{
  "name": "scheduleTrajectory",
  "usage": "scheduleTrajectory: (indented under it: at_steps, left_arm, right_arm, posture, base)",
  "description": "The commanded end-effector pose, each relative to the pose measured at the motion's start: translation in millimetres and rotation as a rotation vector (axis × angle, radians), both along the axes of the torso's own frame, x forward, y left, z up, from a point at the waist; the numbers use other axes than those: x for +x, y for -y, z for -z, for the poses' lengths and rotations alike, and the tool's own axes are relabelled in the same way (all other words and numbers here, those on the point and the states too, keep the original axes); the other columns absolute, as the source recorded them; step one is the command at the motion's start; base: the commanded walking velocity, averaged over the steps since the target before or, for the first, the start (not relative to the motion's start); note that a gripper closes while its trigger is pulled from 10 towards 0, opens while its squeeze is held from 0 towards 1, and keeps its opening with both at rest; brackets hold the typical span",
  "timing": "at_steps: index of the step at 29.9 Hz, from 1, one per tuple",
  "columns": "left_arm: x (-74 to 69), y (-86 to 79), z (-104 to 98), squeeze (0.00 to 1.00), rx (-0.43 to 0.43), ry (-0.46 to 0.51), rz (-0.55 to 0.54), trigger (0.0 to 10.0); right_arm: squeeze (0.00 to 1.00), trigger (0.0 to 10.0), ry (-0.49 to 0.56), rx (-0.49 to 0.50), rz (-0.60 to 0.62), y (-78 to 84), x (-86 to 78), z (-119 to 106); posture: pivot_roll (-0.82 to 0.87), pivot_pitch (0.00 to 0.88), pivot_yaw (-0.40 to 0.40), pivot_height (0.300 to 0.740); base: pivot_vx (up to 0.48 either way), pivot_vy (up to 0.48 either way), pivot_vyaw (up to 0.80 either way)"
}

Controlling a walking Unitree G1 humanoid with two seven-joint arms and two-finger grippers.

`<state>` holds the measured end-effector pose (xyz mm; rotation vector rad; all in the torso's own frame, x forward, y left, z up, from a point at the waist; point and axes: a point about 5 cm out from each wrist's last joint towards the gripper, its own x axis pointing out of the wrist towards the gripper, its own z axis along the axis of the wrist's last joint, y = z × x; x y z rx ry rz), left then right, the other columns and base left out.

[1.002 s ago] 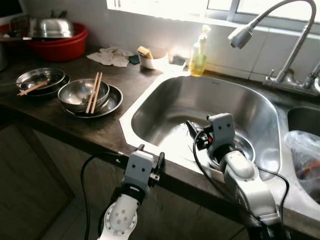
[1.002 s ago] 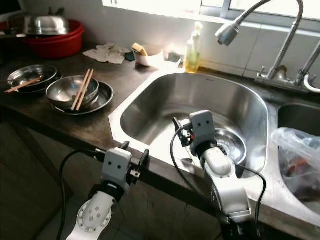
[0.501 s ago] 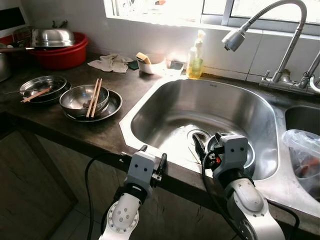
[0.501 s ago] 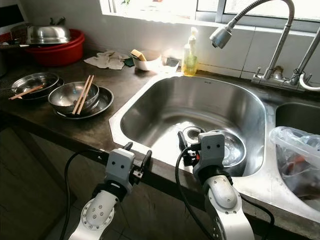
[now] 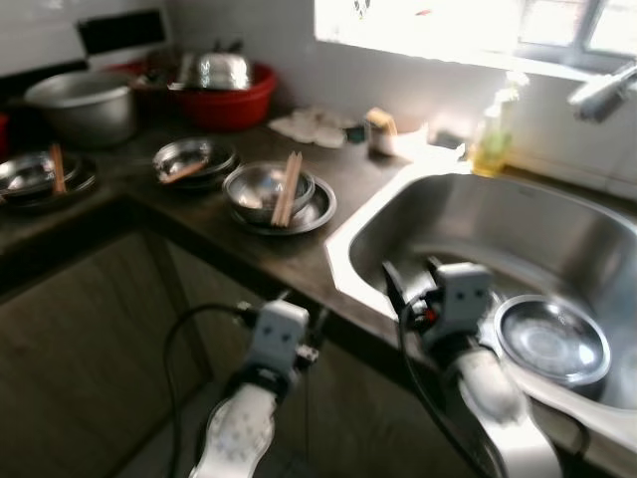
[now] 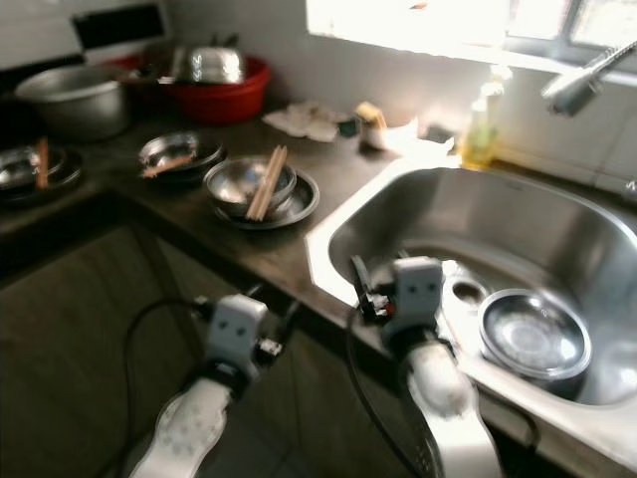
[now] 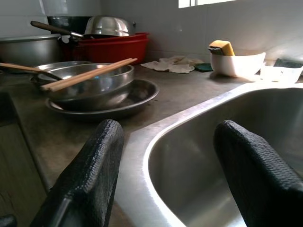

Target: Kitchen organization

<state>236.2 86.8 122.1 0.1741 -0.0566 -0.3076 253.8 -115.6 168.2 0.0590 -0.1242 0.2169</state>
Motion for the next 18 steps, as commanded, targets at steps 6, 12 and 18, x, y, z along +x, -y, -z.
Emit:
scheduleTrajectory:
  at_steps: [6, 12, 18]
  left_arm:
    - [-3.0, 8.7, 0.8, 0.00, -0.002, 0.001, 0.032, 10.0]
    - [-3.1, 7.3, 1.5, 0.00, -0.001, -0.003, 0.027, 10.0]
    - [-3.5, 6.4, 2.2, 0.00, 0.003, -0.011, 0.024, 10.0]
  right_arm:
    - [0.00, 10.0, -0.019, 0.001, 0.038, 12.3, 3.2, 1.7]
    - [0.00, 10.0, -0.016, 0.009, 0.014, 8.4, 5.0, -0.1]
    - [0.00, 10.0, -0.019, 0.011, -0.004, 5.7, 6.2, -0.2]
  posture:
    - [0.18, 0.000, -0.035, 0.740]
    - [0.18, 0.000, -0.033, 0.740]
    - [0.18, 0.000, -0.036, 0.740]
  base:
    - [0.000, 0.000, 0.00]
    - [0.000, 0.000, 0.00]
    - [0.000, 0.226, 0.00]
